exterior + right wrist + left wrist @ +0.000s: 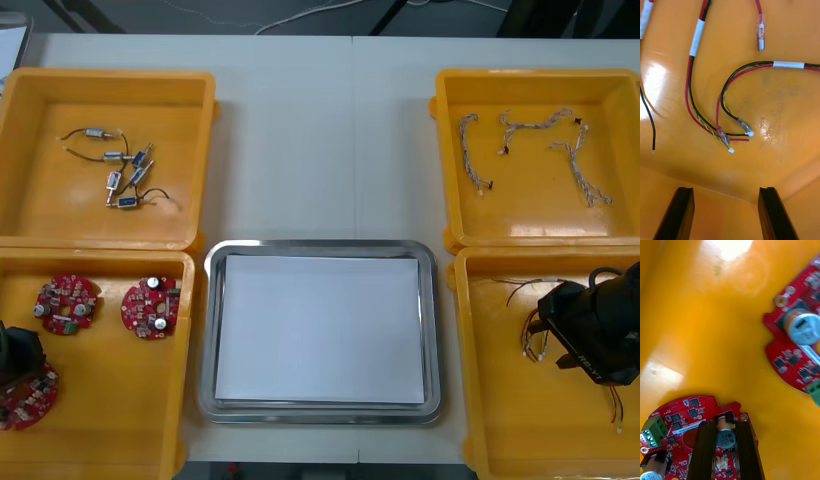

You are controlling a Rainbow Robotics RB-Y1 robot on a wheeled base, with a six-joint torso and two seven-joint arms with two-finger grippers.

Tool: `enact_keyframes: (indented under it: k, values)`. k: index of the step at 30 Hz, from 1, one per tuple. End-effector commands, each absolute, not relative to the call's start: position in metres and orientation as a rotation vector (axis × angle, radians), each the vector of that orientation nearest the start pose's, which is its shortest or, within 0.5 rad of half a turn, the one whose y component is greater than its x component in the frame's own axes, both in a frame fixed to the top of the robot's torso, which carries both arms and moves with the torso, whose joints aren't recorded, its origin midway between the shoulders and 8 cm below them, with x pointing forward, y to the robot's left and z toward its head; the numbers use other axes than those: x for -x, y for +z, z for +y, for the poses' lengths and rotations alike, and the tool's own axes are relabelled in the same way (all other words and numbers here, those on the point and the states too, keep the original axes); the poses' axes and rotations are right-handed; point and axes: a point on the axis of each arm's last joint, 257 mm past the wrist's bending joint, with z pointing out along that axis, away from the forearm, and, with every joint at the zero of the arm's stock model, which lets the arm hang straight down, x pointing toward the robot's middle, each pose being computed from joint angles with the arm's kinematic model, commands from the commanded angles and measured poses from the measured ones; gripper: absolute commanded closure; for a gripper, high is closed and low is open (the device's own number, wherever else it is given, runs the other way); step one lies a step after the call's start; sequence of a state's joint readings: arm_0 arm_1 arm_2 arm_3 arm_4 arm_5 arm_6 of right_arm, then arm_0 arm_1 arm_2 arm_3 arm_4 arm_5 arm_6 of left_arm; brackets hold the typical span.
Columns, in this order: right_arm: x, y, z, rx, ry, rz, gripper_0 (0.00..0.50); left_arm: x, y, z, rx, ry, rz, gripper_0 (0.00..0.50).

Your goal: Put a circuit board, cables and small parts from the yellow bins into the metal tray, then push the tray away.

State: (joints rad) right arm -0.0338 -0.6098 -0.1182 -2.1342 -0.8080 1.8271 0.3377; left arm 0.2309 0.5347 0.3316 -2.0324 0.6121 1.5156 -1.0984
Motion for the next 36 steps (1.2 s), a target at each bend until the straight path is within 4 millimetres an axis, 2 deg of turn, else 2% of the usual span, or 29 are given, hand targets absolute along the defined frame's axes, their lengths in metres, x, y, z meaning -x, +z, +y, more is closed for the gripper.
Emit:
enact_keyframes:
  k: [1,9,15,21,25,26,28,30,32,36]
  values:
    - [-0.338,-0.261,-0.300,-0.963,0.318,2.719,0.000,-0.318,-0.321,0.385,0.806,-0.187,2.622,0.400]
    - [-0.343,-0.243,-0.334,-0.365,0.154,2.793,0.000,-0.333,-0.317,0.346,0.754,-0.279,2.623,0.400]
    - [-0.346,-0.230,-0.353,0.020,0.038,2.792,0.000,-0.343,-0.314,0.325,0.724,-0.318,2.618,0.401]
    - [-0.345,-0.223,-0.367,0.357,-0.063,2.770,0.000,-0.350,-0.312,0.313,0.700,-0.332,2.617,0.402]
    - [-0.345,-0.222,-0.375,0.517,-0.094,2.752,0.000,-0.350,-0.312,0.311,0.695,-0.335,2.620,0.399]
    - [-0.346,-0.223,-0.378,0.569,-0.099,2.741,0.000,-0.351,-0.312,0.311,0.692,-0.334,2.619,0.387]
    - [-0.349,-0.224,-0.381,0.644,-0.100,2.717,0.000,-0.350,-0.312,0.312,0.690,-0.330,2.622,0.294]
    - [-0.354,-0.229,-0.385,0.746,-0.099,2.676,0.000,-0.350,-0.312,0.311,0.684,-0.331,2.622,0.162]
    - [-0.357,-0.235,-0.387,0.792,-0.091,2.652,0.000,-0.349,-0.312,0.313,0.681,-0.323,2.628,0.111]
    - [-0.363,-0.245,-0.394,0.849,-0.082,2.614,0.000,-0.338,-0.301,0.322,0.670,-0.273,2.657,0.063]
